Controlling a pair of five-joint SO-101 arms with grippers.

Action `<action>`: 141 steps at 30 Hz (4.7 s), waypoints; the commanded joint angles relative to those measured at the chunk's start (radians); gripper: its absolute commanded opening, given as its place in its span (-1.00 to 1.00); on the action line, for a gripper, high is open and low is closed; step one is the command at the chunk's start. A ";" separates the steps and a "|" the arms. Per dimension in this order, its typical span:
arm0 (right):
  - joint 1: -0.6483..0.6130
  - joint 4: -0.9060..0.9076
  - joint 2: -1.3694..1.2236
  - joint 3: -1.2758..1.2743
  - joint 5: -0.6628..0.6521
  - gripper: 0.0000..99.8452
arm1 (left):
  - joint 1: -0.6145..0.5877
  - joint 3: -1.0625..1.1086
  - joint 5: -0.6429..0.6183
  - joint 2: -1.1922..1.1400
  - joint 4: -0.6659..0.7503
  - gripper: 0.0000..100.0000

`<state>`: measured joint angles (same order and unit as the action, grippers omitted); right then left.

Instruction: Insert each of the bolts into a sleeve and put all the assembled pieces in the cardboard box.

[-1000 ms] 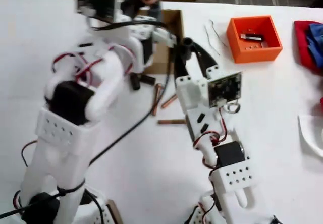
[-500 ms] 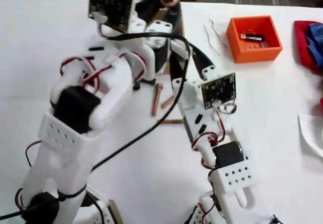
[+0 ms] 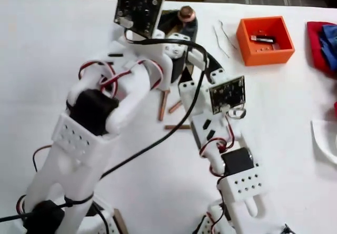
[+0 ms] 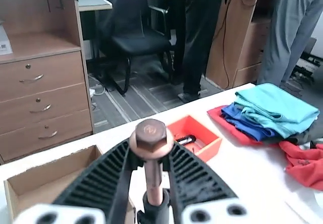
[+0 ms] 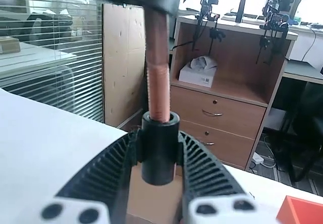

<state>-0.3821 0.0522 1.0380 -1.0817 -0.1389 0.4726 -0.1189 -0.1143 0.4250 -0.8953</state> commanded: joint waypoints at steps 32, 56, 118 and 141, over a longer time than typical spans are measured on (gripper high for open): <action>0.005 -0.025 0.022 0.017 -0.008 -0.95 | 0.003 0.113 0.008 0.011 -0.035 -0.78; 0.005 -0.022 0.025 0.017 -0.008 -0.95 | -0.037 0.025 0.015 0.012 -0.126 -0.77; 0.064 1.053 -2.111 2.526 0.173 -0.95 | -0.844 1.236 0.132 0.002 0.520 -0.94; 0.074 0.905 -2.261 2.524 0.110 -0.95 | -0.841 1.253 0.132 0.003 0.551 -0.94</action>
<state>-0.3099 0.9774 -1.2543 1.3732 -0.0176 -0.3652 1.1377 0.0161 0.4235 -0.3613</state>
